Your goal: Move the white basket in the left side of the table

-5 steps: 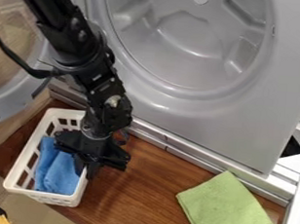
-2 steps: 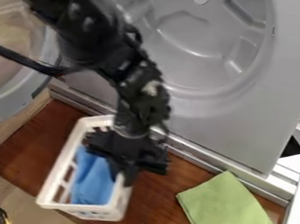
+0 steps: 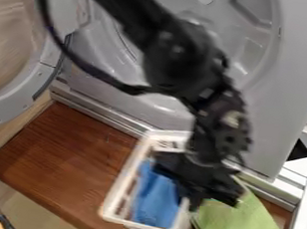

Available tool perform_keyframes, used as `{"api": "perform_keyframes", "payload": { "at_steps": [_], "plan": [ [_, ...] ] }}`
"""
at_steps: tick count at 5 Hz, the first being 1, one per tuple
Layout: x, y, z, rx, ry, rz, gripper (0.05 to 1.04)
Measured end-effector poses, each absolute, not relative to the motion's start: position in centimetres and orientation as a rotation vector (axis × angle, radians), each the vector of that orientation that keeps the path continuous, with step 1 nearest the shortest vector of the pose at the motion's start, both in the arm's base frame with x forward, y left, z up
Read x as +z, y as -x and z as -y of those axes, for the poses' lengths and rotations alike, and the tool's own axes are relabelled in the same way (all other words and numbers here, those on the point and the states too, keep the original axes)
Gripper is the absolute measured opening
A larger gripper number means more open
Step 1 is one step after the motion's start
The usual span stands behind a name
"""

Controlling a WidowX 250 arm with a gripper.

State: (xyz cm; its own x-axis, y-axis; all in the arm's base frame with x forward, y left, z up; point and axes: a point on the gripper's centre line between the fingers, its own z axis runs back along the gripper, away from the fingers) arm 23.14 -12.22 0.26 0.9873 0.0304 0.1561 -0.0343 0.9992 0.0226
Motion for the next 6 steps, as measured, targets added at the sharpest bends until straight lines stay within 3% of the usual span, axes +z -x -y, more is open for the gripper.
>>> {"api": "perform_keyframes", "payload": {
  "at_steps": [1, 3, 4, 6],
  "plan": [
    [0.3, -23.2, 15.6, -0.052, 0.033, 0.181, 0.095],
    [-1.2, -23.4, 18.0, -0.135, 0.043, 0.157, 0.129],
    [-1.9, -23.6, 18.2, -0.165, 0.084, 0.116, 0.336],
    [-1.8, -23.6, 18.4, -0.180, 0.103, 0.115, 0.934]
  ]
}}
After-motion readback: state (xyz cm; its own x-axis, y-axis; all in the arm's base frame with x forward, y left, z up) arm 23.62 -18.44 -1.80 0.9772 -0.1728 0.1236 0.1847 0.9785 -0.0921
